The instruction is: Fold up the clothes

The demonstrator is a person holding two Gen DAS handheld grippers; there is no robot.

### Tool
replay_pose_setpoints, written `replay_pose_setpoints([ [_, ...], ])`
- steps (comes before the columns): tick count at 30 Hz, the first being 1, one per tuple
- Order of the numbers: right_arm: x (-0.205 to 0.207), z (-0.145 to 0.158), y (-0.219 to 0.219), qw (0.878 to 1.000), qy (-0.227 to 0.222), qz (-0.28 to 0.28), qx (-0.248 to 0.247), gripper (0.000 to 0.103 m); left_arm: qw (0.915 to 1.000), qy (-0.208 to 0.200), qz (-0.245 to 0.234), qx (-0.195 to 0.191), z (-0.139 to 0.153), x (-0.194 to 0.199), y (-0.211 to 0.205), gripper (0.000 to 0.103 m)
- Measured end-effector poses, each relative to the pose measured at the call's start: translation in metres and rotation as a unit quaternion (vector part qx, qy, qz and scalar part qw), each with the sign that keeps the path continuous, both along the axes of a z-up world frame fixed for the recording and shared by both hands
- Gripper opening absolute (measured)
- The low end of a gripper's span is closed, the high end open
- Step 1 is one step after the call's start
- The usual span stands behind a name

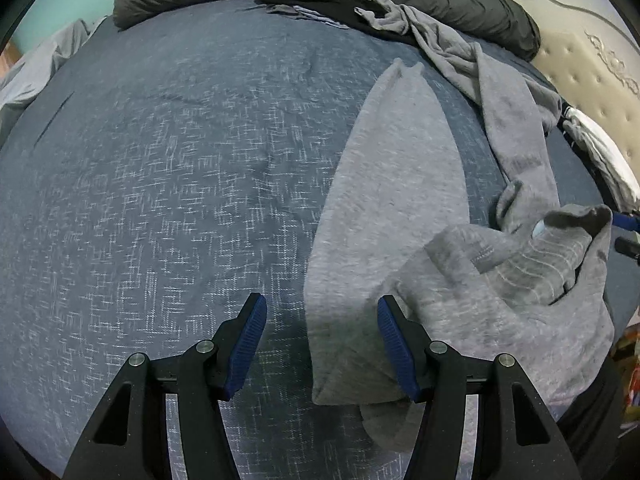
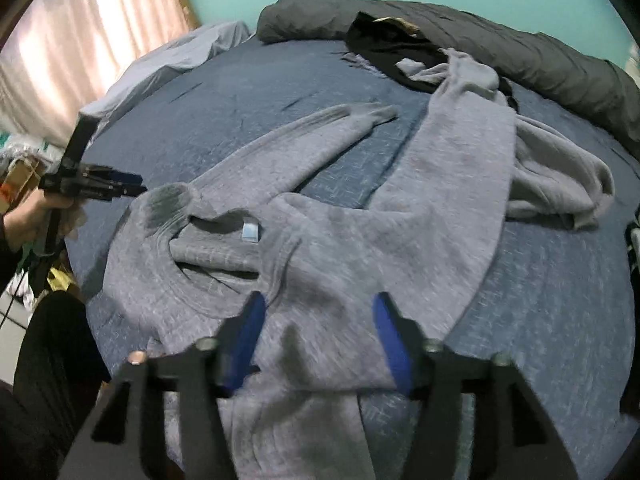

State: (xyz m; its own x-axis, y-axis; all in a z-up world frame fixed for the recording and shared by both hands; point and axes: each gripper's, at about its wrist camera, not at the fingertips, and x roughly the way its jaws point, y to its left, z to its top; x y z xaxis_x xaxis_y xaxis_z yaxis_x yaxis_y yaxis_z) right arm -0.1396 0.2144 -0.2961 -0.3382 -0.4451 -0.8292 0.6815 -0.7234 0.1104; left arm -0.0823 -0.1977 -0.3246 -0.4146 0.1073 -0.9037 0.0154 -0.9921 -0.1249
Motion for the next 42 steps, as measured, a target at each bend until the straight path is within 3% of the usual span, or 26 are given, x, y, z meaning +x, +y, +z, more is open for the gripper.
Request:
replay_pose_setpoints([
  [3,-0.003,-0.007,-0.011,1.000,0.008,0.013,0.021,0.058,1.0000,0.000,-0.007,0.001,0.000,0.001,0.000,0.062],
  [5,-0.005,-0.013,-0.017,0.999,0.004,0.018,0.033,0.040,0.9999,-0.001,-0.010,0.003,-0.002,0.000,0.001,0.062],
  [6,-0.006,-0.016,-0.019,0.999,0.005,0.017,0.043,0.018,0.9999,-0.002,-0.011,0.004,-0.002,0.000,0.001,0.062],
  [7,-0.006,-0.018,-0.019,0.999,0.006,0.017,0.050,0.008,0.9999,-0.002,-0.013,0.005,-0.003,0.000,0.001,0.062],
  [9,-0.005,-0.018,-0.017,0.998,0.010,0.014,0.053,0.003,0.9998,-0.003,-0.016,0.007,-0.004,-0.001,0.001,0.062],
  [14,0.000,0.001,0.009,0.999,0.040,-0.008,0.028,0.002,0.9991,-0.004,-0.037,0.018,-0.004,-0.004,0.010,0.062],
  [23,0.005,0.011,0.050,0.998,0.041,-0.038,0.013,0.002,0.9919,-0.011,-0.124,0.023,-0.010,-0.009,0.058,0.062],
  [27,0.008,0.009,0.050,0.999,0.039,-0.030,0.013,0.002,0.9909,-0.021,-0.129,0.034,-0.017,-0.015,0.065,0.061],
  [29,0.009,0.008,0.051,0.999,0.039,-0.031,0.010,0.002,0.9903,-0.026,-0.129,0.045,-0.020,-0.016,0.065,0.053],
  [31,0.009,0.007,0.052,0.999,0.039,-0.033,0.007,0.002,0.9903,-0.024,-0.131,0.040,-0.020,-0.015,0.068,0.020],
  [35,0.009,0.009,0.054,0.998,0.045,-0.040,0.001,0.002,0.9902,-0.001,-0.137,0.030,-0.005,-0.009,0.071,0.007],
  [42,0.010,0.051,0.055,0.994,0.081,-0.062,-0.026,0.002,0.9889,0.090,-0.119,0.001,0.074,0.003,0.068,0.005],
])
